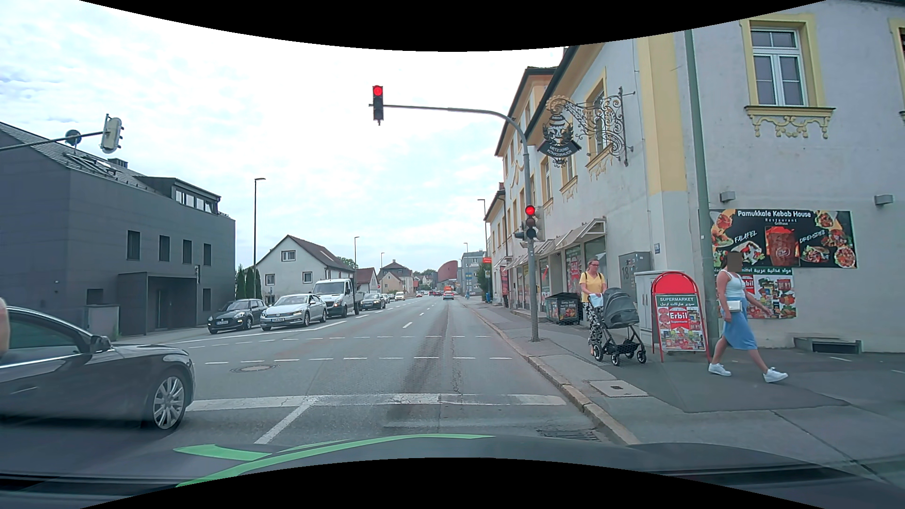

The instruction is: Follow the waypoints while adhering to traffic rules and regulations

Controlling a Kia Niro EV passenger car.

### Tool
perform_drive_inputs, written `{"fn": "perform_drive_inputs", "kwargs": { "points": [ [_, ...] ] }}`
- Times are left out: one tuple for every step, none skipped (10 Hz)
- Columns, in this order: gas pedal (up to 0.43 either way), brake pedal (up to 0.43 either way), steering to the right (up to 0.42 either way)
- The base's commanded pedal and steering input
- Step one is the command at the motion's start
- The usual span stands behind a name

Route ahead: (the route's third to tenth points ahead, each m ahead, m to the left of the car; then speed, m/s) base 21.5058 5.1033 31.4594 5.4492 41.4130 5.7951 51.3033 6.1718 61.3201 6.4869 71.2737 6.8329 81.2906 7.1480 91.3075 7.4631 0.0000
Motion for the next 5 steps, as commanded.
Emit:
{"fn": "perform_drive_inputs", "kwargs": {
  "points": [
    [0.000,0.238,-0.004],
    [0.000,0.238,-0.004],
    [0.000,0.238,-0.003],
    [0.000,0.238,-0.004],
    [0.000,0.238,-0.004]
  ]
}}
